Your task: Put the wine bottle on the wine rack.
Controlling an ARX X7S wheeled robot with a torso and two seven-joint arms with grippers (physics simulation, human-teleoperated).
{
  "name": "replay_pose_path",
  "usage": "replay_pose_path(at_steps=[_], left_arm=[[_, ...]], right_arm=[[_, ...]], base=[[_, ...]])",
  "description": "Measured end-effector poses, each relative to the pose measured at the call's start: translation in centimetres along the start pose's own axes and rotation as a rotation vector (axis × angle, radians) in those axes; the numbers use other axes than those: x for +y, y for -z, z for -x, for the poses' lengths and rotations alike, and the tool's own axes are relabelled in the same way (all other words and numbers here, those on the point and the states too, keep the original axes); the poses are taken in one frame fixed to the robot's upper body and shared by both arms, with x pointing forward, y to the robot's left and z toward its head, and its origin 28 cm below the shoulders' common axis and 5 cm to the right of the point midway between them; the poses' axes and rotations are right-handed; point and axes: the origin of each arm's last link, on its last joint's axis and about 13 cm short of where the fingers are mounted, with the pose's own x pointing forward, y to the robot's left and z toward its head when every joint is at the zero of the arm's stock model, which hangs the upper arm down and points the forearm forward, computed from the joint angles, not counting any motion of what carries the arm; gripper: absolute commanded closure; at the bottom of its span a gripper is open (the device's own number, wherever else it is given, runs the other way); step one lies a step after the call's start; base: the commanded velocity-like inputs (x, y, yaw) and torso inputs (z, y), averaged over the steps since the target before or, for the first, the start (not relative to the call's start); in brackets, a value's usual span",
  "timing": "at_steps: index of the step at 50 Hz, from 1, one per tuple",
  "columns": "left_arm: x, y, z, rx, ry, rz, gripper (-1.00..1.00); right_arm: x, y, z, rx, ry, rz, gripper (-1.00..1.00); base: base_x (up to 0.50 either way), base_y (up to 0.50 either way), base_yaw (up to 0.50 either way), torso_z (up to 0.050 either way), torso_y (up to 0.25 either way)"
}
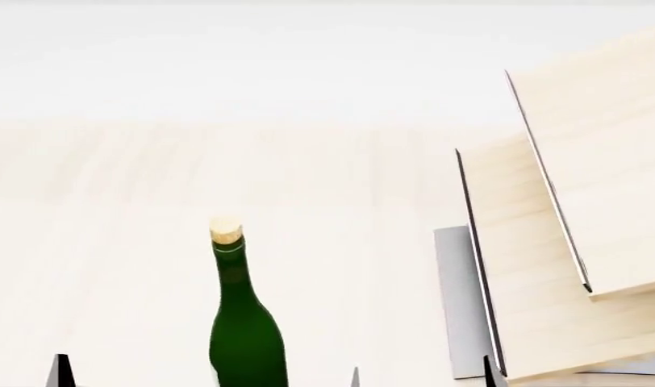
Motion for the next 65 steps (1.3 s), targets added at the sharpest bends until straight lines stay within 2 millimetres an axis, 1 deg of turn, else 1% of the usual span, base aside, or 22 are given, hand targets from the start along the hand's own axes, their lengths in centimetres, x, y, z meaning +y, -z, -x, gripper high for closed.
replay_pose_path(at_steps=[65], left_arm=[[-0.01,0.05,-0.02,0.002,0.002,-0.002,-1.0]], right_arm=[[-0.04,-0.01,-0.05,0.001,0.002,-0.004,-1.0]], base=[[0.0,-0.07,0.0,0.0,0.0]])
